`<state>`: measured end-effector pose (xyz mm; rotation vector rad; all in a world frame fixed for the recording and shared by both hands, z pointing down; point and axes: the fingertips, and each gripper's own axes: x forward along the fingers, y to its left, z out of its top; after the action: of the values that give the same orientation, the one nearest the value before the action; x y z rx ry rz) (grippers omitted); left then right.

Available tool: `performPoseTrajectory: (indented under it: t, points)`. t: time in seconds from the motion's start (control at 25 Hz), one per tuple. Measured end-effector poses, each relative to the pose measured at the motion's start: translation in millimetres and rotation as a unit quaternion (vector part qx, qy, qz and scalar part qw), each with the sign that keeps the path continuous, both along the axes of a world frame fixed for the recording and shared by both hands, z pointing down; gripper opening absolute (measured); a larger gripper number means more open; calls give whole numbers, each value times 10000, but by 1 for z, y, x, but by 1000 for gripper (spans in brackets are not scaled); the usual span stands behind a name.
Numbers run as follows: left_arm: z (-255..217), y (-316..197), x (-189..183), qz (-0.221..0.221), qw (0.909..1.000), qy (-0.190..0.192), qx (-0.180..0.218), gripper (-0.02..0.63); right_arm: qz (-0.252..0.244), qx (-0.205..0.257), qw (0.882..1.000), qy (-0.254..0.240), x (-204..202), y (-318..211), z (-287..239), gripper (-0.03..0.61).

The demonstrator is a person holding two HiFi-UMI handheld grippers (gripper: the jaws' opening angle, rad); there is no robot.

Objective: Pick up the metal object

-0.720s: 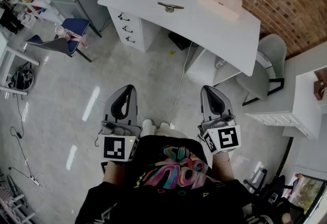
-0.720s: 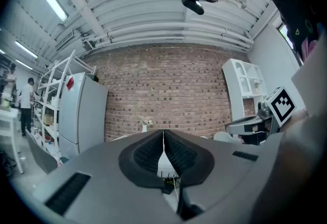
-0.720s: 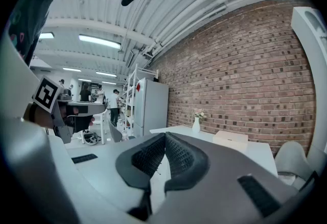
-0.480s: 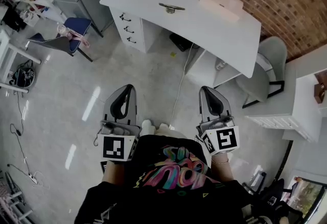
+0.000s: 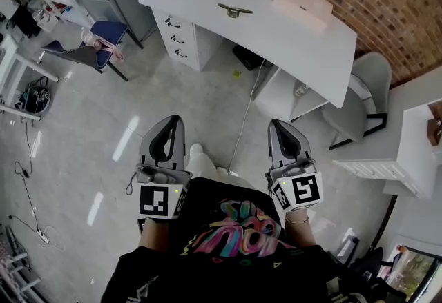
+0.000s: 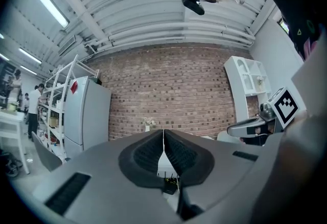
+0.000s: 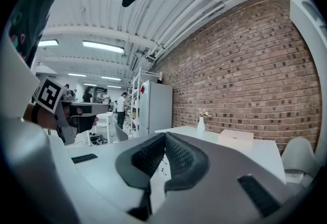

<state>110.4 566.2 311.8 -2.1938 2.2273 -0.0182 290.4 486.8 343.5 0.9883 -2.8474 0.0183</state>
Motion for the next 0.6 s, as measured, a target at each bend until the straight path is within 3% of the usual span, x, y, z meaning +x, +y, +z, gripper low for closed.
performPoseTrajectory:
  t: [0.32, 0.6]
  points:
    - [5, -56, -43, 111, 9998, 83, 142, 29, 110, -156, 9998, 99, -40, -49, 17, 18]
    - [6, -158, -110, 340, 9994, 31, -54, 29, 313, -164, 9993, 115, -107, -145, 13, 18]
